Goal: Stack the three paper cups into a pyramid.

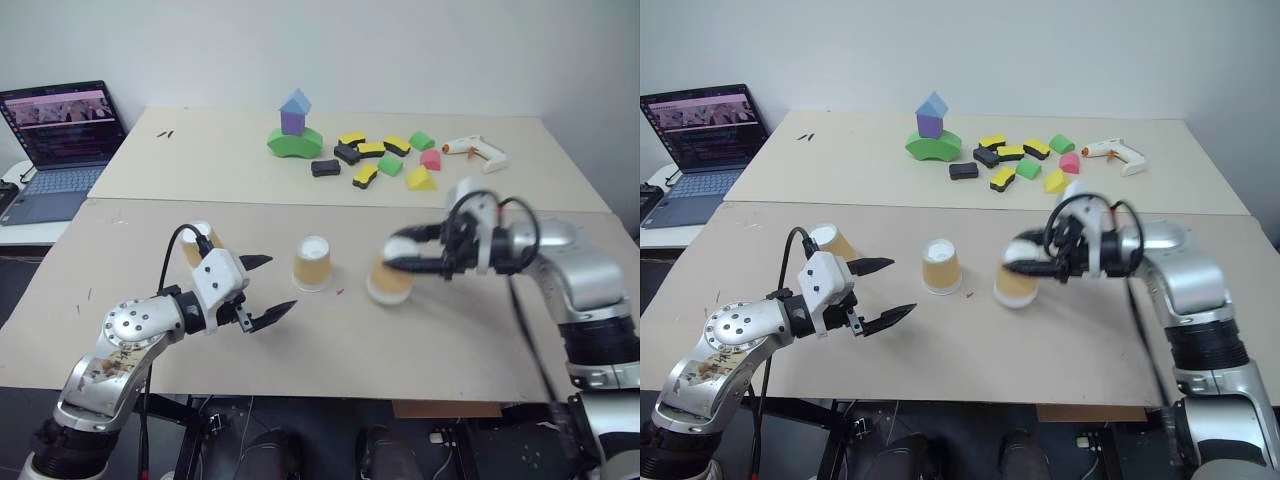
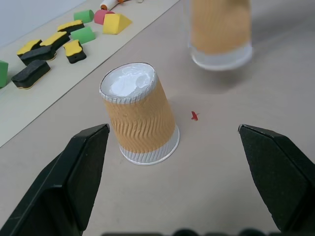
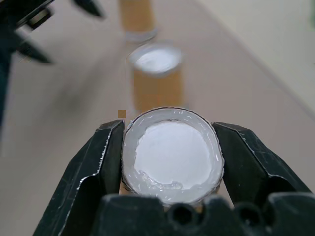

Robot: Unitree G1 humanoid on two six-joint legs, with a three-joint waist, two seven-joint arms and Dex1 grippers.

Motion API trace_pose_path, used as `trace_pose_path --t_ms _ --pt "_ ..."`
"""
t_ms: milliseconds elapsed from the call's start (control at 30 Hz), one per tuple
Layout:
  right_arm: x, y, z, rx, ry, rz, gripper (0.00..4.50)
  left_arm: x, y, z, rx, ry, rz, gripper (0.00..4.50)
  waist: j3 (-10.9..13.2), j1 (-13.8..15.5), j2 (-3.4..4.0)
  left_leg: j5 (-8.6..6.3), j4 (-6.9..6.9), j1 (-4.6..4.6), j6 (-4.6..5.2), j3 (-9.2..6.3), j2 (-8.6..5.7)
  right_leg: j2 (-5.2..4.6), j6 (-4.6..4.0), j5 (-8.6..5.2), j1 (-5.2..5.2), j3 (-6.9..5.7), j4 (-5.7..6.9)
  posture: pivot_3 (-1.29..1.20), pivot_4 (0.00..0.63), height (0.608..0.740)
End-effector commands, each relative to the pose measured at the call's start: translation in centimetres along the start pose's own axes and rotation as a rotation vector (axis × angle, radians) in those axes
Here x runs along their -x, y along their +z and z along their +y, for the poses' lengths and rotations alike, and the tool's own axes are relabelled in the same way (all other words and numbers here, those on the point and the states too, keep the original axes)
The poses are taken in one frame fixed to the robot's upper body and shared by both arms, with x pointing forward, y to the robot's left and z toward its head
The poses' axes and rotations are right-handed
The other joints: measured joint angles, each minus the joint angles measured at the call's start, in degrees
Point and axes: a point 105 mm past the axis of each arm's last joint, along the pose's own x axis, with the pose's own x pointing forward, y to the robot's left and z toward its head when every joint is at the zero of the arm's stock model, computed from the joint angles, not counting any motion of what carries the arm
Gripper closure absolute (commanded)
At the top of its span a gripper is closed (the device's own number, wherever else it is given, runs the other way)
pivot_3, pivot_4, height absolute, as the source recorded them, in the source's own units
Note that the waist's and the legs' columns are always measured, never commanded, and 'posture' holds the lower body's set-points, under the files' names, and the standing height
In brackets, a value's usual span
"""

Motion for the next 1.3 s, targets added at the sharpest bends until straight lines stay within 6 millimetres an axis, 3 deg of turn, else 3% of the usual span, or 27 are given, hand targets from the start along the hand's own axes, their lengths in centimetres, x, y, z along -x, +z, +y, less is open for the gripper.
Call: trace_pose_path --t_ms 33,267,567,1067,1133,1167,1200,1233,1300 --pt "-1.0 0.6 -0.6 0.104 0.020 0.013 1.92 0.2 1.1 0.0 -0.028 0.002 -0.027 0.00 0.0 0.1 0.00 0.00 0.01 0.00 0.00 0.00 0.00 0.00 0.00 0.00 0.00 -0.01 0.00 0.00 0.150 0.705" --pt "-3.3 1.7 -2.6 0.168 0.020 -0.029 1.92 0.6 1.2 -0.2 -0.026 0.024 -0.022 0.00 0.0 0.2 -0.01 0.00 0.03 -0.09 0.00 -0.01 -0.01 0.01 0.00 -0.01 -0.03 -0.10 -0.04 0.00 0.150 0.705" --pt "-5.0 2.2 -4.0 0.177 0.006 -0.073 1.92 1.0 1.3 0.2 -0.031 0.065 -0.015 0.00 0.0 0.1 -0.01 0.00 0.03 -0.09 0.00 -0.02 -0.01 0.01 0.00 -0.01 -0.02 -0.12 -0.02 0.00 0.150 0.705" --pt "-6.4 2.6 -4.5 0.196 0.005 -0.087 1.92 1.3 1.5 0.0 -0.034 0.073 -0.016 0.00 0.0 0.0 -0.01 0.00 0.03 -0.08 -0.01 -0.02 -0.01 0.02 0.00 -0.01 -0.02 -0.11 -0.01 0.00 0.150 0.705" --pt "-6.3 2.6 -4.7 0.189 -0.003 -0.089 0.93 1.2 1.5 0.0 -0.032 0.074 -0.018 0.00 0.0 0.0 -0.01 0.00 0.02 -0.07 -0.01 -0.02 -0.01 0.02 0.00 -0.01 -0.03 -0.11 0.00 0.00 0.150 0.705" --pt "-6.3 2.5 -4.7 0.188 -0.005 -0.089 0.78 1.2 1.5 0.0 -0.032 0.074 -0.018 0.00 0.0 0.0 -0.01 0.00 0.02 -0.07 -0.01 -0.02 -0.01 0.02 0.00 -0.01 -0.03 -0.11 0.00 0.00 0.150 0.705" --pt "-6.3 2.5 -4.8 0.188 -0.009 -0.087 0.32 1.2 1.5 0.0 -0.032 0.074 -0.019 0.00 0.0 0.0 -0.01 0.00 0.02 -0.07 -0.01 -0.02 -0.01 0.02 0.00 -0.01 -0.03 -0.11 0.00 0.00 0.150 0.705" --pt "-6.3 2.5 -4.8 0.190 -0.011 -0.086 0.10 1.1 1.5 0.0 -0.032 0.073 -0.019 0.00 0.0 0.0 -0.01 0.00 0.02 -0.07 -0.01 -0.02 -0.01 0.02 0.00 -0.01 -0.03 -0.11 0.00 0.00 0.150 0.705" --pt "-6.2 2.5 -4.8 0.192 -0.012 -0.087 0.10 1.1 1.5 -0.1 -0.032 0.073 -0.020 0.00 0.0 0.0 -0.01 0.00 0.02 -0.08 -0.01 -0.02 -0.01 0.02 0.00 -0.01 -0.03 -0.11 -0.01 0.00 0.150 0.705"
